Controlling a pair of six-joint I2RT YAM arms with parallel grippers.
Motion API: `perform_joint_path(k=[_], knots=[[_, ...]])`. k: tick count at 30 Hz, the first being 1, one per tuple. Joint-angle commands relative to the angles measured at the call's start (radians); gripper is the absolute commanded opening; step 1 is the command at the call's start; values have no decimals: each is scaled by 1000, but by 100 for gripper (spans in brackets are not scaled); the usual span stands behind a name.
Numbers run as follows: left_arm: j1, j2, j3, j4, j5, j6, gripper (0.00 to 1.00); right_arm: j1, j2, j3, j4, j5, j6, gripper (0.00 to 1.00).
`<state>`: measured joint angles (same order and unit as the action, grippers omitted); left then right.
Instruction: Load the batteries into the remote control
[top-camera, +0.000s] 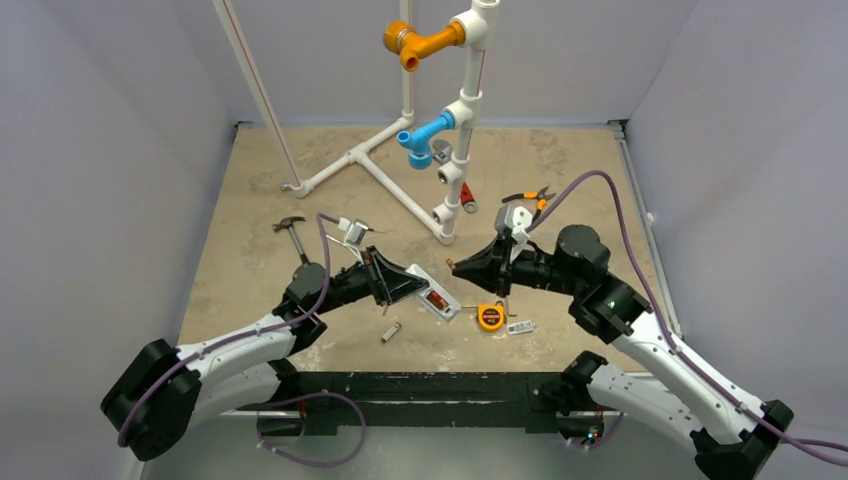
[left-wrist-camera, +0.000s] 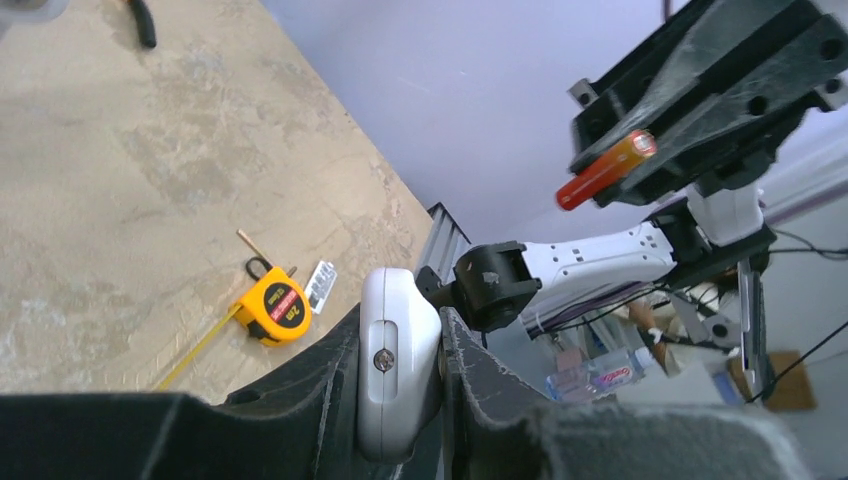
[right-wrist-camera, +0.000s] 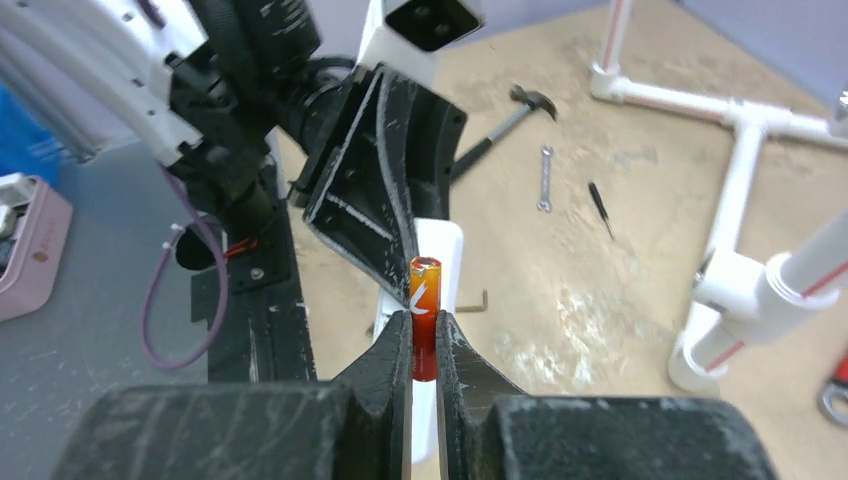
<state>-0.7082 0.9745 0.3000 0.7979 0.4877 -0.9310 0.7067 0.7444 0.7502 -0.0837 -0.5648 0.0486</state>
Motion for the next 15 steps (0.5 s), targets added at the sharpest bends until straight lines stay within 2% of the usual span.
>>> perform_joint_path(k=[1, 4, 8, 12, 15], knots=[[-3, 99, -85, 365, -86, -192, 0, 10, 93, 164, -310, 153, -9, 0], [-3, 160, -116, 428, -115, -258, 0, 13, 173, 269, -459, 205, -6, 0], [-2, 222, -147, 506, -146, -306, 0, 42, 248, 340, -547, 253, 22, 0], [-3, 247, -158, 517, -190, -337, 0, 126, 314, 398, -626, 311, 34, 0], [-3, 253, -165, 516, -218, -352, 0, 181, 424, 476, -734, 346, 29, 0]])
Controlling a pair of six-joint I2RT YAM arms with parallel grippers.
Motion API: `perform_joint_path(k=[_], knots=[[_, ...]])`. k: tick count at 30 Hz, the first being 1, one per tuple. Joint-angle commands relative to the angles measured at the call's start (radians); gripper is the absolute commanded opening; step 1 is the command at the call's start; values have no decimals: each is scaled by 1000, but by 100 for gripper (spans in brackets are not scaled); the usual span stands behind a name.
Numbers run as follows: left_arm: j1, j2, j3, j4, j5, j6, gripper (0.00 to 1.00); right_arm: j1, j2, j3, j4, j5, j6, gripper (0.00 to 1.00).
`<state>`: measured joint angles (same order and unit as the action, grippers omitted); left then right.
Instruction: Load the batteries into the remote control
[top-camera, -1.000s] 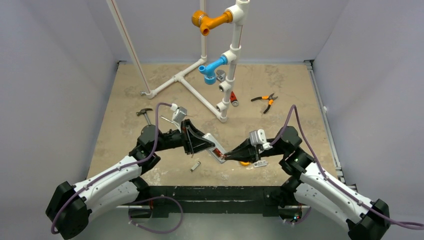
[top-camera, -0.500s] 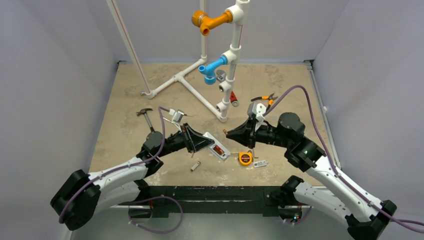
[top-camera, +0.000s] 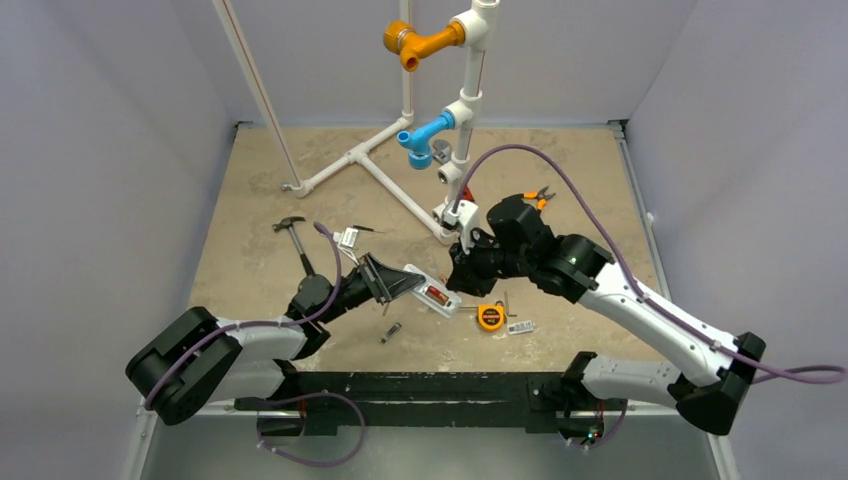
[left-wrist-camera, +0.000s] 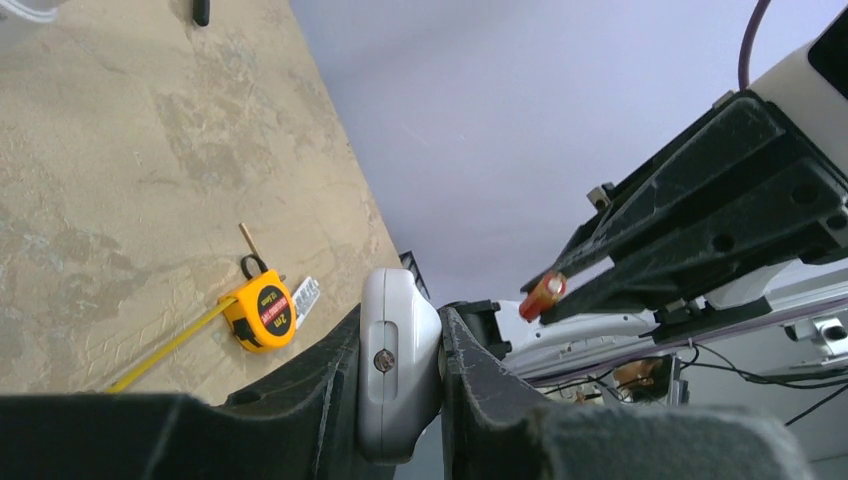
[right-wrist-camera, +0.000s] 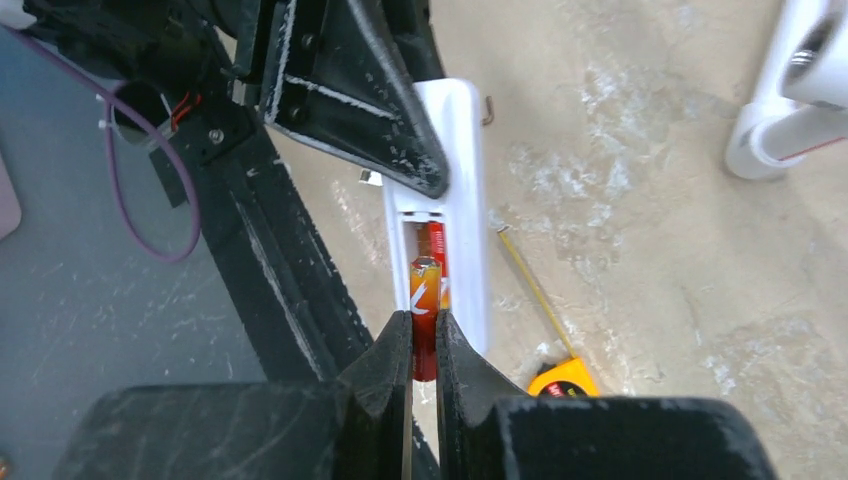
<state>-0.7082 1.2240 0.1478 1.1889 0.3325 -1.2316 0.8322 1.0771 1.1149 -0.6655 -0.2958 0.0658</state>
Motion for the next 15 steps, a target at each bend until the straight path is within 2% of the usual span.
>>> perform_joint_path(k=[1, 4, 15], knots=[[-2, 7, -13, 125, -66, -52, 0, 70, 123, 132, -180, 87, 10, 0], [-3, 9, -13, 119, -69, -53, 0, 106, 177, 151, -185, 135, 32, 0], [-3, 2, -21, 101, -76, -49, 0, 114, 272, 175, -152, 148, 71, 0]])
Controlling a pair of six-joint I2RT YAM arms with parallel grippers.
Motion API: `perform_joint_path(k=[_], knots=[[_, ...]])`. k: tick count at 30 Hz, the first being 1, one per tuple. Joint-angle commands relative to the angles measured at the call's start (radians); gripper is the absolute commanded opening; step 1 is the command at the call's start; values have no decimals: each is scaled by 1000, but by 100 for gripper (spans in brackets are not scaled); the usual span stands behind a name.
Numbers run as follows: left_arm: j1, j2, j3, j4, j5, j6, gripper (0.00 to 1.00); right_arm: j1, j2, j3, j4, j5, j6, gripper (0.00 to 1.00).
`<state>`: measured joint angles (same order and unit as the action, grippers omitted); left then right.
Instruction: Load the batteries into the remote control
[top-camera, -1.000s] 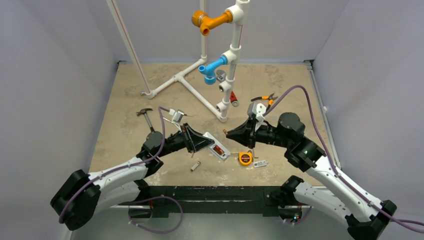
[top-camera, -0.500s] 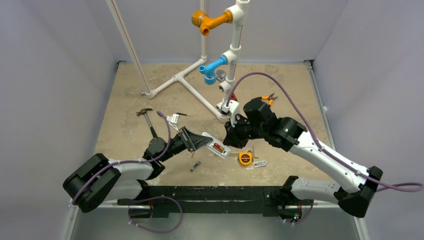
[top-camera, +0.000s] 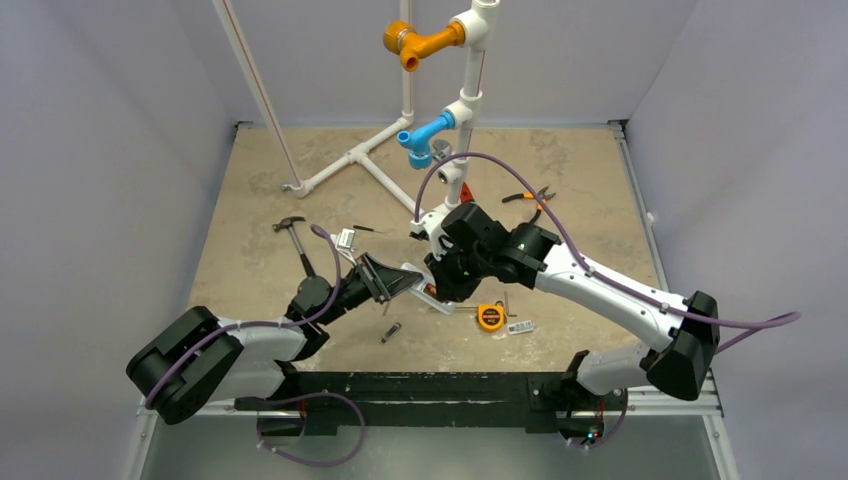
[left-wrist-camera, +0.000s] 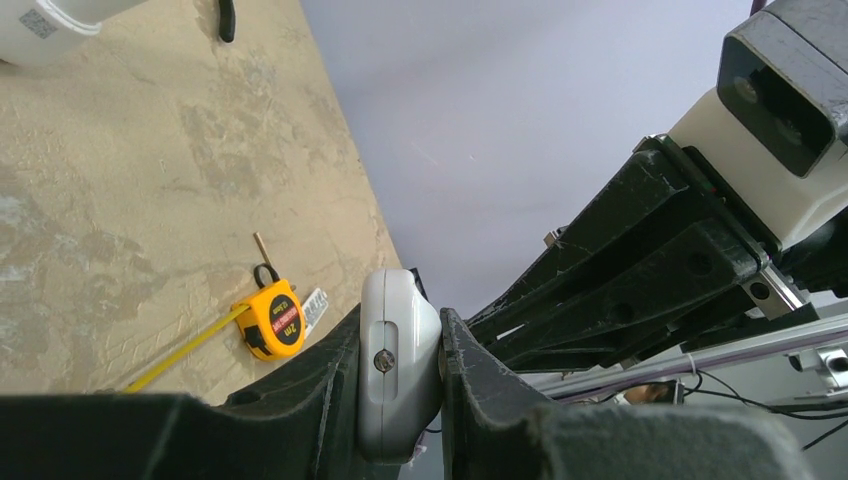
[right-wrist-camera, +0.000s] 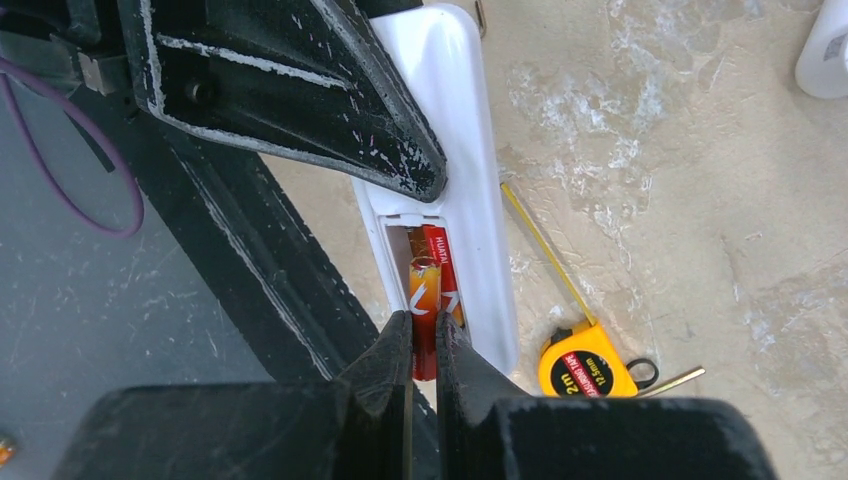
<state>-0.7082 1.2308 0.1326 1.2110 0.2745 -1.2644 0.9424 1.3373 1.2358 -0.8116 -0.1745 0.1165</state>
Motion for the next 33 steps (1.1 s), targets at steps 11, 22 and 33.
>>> perform_joint_path(k=[11, 22, 33], knots=[[-3, -2, 2, 72, -11, -16, 0, 4, 42, 54, -2, 46, 11, 2], [-2, 10, 5, 84, -1, -19, 0, 4, 54, 60, 11, 63, -9, 20], [-2, 94, 4, 179, 11, -52, 0, 4, 35, 71, 47, 56, -12, 34]])
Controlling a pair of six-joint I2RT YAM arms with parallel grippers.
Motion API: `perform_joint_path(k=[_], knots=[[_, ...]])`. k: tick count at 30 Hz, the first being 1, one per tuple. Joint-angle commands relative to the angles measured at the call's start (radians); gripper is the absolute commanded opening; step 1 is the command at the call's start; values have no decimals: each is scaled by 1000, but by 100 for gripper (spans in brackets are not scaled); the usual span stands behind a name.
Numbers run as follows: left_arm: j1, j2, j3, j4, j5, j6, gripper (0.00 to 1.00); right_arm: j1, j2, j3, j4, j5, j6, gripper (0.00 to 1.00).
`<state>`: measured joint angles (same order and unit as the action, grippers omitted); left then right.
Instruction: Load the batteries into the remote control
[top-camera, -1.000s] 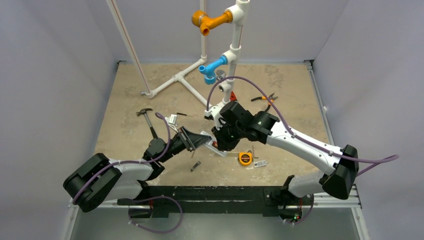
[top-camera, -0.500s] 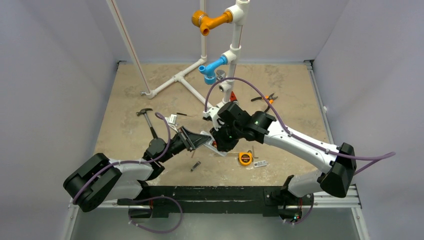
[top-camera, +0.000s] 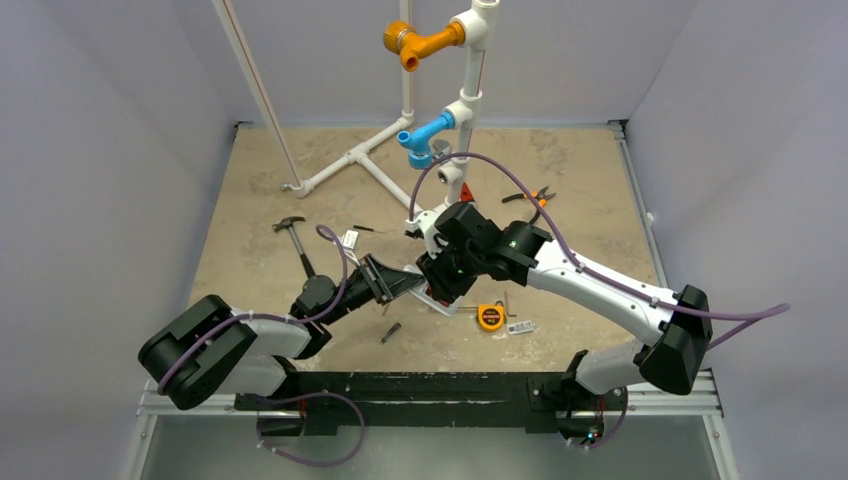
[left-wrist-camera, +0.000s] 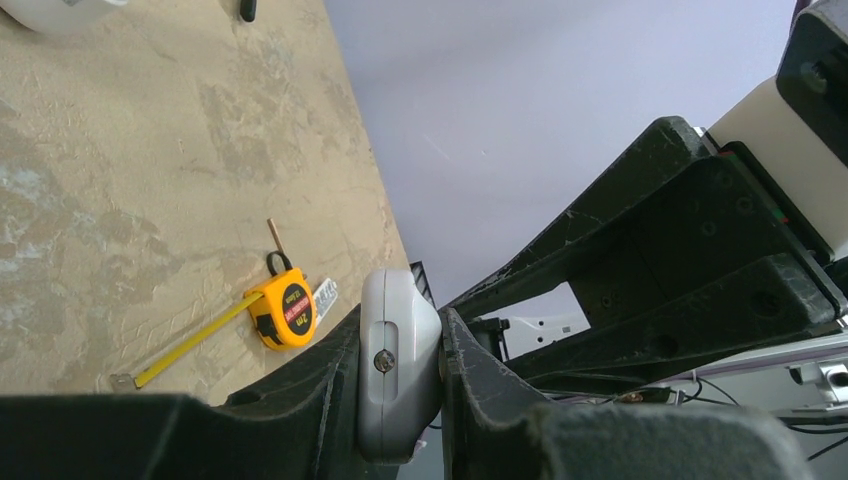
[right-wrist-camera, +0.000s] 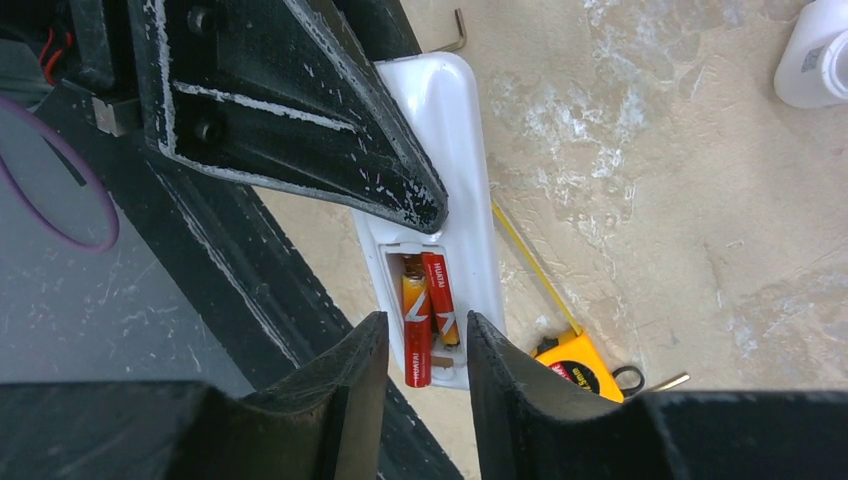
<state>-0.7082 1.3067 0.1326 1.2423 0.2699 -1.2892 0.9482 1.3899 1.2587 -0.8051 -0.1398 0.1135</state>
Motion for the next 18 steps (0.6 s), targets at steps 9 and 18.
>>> perform_joint_path(k=[9, 18], knots=[[0, -1, -4, 129, 12, -22, 0, -3, -149, -72, 63, 5, -10, 24], [0, -50, 20, 43, 21, 10, 0, -3, -265, -185, 69, -57, -11, 2]])
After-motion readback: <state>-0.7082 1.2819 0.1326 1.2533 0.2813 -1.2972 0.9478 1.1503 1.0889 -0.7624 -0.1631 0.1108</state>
